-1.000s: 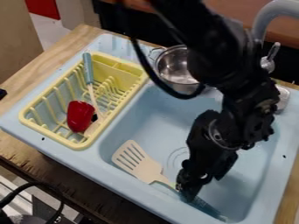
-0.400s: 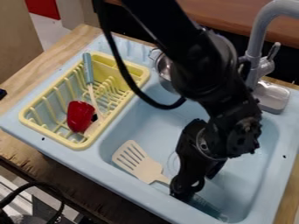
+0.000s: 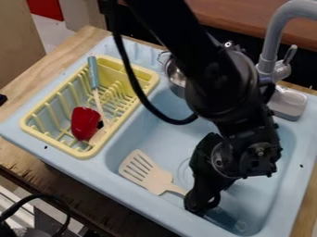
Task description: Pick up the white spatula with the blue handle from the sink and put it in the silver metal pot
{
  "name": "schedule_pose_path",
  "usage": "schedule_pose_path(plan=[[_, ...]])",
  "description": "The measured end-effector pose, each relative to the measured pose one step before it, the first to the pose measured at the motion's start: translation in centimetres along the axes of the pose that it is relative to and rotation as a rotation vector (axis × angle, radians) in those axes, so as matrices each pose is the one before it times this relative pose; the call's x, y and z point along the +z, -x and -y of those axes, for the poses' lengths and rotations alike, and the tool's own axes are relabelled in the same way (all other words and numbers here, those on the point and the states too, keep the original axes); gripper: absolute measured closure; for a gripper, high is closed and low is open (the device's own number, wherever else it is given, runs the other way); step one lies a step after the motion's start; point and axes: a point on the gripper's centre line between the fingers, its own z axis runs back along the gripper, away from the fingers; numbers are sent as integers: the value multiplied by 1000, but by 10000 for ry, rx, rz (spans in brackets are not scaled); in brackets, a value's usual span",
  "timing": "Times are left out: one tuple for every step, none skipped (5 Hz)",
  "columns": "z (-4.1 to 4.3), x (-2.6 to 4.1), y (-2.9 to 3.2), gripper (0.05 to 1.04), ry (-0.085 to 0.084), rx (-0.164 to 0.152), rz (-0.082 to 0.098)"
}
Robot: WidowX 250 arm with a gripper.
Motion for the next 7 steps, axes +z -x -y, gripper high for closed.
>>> schedule_pose_path(plan=[[281, -222, -191, 130, 380, -98, 11], [-125, -120, -351, 371, -351, 394, -381], [350, -46, -73, 635, -29, 134, -294], [339, 60, 102, 830, -14, 49, -212], [201, 138, -16, 852, -150, -45, -326], [-459, 586, 227, 852, -172, -251, -57], [-76, 2127, 1012, 852, 505, -347, -8]])
